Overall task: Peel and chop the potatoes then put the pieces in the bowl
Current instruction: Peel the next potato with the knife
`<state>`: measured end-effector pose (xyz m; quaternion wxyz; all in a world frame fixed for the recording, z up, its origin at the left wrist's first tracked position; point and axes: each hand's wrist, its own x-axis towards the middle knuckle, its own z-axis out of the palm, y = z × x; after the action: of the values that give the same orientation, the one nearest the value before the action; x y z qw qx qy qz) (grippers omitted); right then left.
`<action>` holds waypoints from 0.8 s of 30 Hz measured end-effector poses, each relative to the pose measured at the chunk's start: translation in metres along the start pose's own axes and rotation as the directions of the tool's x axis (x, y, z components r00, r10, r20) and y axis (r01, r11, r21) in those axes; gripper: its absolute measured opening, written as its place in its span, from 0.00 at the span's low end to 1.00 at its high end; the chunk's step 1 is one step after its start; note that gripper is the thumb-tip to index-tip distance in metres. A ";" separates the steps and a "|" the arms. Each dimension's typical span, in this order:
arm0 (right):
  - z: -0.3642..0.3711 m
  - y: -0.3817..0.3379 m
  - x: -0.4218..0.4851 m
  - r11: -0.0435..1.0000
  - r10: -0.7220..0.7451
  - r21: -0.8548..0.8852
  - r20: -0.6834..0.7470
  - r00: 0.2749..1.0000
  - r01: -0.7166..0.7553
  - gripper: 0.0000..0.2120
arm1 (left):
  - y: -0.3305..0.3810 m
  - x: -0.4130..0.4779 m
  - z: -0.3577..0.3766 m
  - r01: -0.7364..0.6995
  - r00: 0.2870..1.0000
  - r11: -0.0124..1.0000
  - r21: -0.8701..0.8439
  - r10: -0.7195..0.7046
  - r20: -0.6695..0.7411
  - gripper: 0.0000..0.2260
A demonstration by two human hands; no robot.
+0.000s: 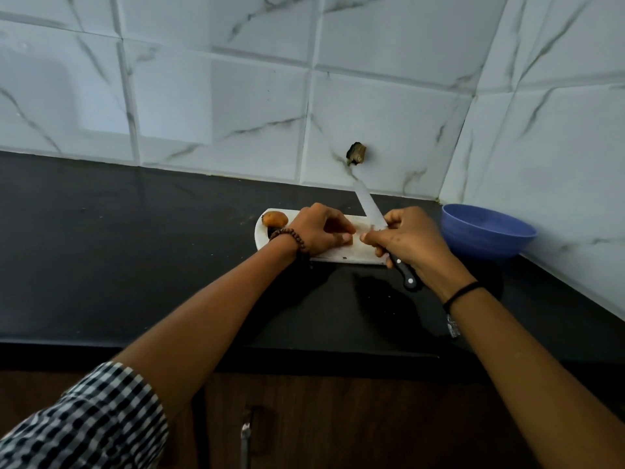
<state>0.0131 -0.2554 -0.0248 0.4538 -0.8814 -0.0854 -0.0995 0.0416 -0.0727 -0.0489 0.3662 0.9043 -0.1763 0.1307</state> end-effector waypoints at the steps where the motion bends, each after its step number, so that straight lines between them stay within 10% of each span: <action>1: 0.003 -0.001 0.003 1.000 -0.002 -0.007 0.000 1.000 0.002 0.09 | -0.001 0.000 0.000 0.010 1.000 1.000 -0.016 -0.010 -0.005 0.09; 10: 0.021 0.000 0.017 0.994 -0.070 -0.076 0.078 0.994 0.076 0.09 | -0.005 0.001 -0.004 0.114 0.993 0.969 -0.220 -0.116 0.005 0.08; 24: 0.020 0.011 0.017 0.994 -0.060 -0.097 -0.016 0.998 0.058 0.15 | -0.002 0.002 -0.002 0.131 0.987 0.989 -0.072 -0.137 -0.078 0.09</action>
<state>0.0341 -0.2441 -0.0404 0.4085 -0.8984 -0.1021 -0.1252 0.0436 -0.0705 -0.0481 0.4110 0.8953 -0.1039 0.1373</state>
